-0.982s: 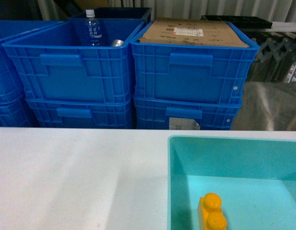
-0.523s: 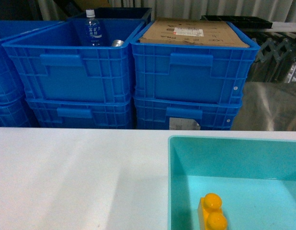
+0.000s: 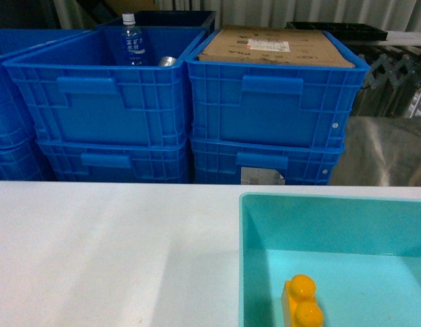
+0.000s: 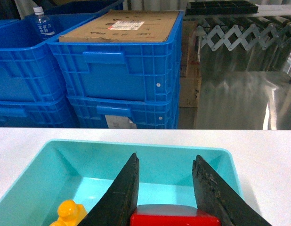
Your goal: Pick red block from blue box to shelf
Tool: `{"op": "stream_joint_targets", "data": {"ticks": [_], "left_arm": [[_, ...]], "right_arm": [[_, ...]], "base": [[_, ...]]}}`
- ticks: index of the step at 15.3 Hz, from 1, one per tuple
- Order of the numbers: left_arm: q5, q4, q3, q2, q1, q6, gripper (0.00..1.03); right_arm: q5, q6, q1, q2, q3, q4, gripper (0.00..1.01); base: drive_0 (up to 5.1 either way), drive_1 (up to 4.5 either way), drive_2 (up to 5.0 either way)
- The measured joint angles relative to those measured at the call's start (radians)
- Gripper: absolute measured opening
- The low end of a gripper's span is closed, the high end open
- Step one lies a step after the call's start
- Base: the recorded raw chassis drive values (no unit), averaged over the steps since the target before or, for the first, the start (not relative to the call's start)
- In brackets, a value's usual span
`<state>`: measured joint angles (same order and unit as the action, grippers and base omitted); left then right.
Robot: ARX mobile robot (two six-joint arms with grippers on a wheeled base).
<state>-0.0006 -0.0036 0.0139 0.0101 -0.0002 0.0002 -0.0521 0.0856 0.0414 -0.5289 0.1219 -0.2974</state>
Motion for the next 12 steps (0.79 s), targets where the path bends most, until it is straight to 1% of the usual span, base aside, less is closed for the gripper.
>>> {"op": "stream_joint_targets", "data": {"ticks": [2,3,5,6,8,10,12], "left_arm": [[0.000,0.000,0.000,0.000,0.000,0.000,0.98],[0.000,0.000,0.000,0.000,0.000,0.000,0.98],[0.000,0.000,0.000,0.000,0.000,0.000,0.98],[0.000,0.000,0.000,0.000,0.000,0.000,0.98],[0.000,0.000,0.000,0.000,0.000,0.000,0.98],[0.000,0.000,0.000,0.000,0.000,0.000,0.98],[0.000,0.000,0.000,0.000,0.000,0.000,0.98]], "right_arm": [[0.010,0.000,0.011,0.033,-0.010,0.028,0.28],[0.001,0.000,0.005,0.047,-0.019,0.038,0.28],[-0.030,0.000,-0.047,0.079,-0.035,0.070,0.28],[-0.037,0.000,-0.056,0.098,-0.036,0.089,0.28],[-0.049,0.001,-0.061,0.119,-0.040,0.106,0.28],[-0.045,0.001,-0.045,0.119,-0.050,0.125,0.28],[-0.047,0.002,-0.042,0.103,-0.050,0.127,0.28]], "base": [[0.0,0.00,0.0],[0.0,0.00,0.0],[0.0,0.00,0.0],[0.0,0.00,0.0],[0.0,0.00,0.0],[0.0,0.00,0.0],[0.0,0.00,0.0]]}}
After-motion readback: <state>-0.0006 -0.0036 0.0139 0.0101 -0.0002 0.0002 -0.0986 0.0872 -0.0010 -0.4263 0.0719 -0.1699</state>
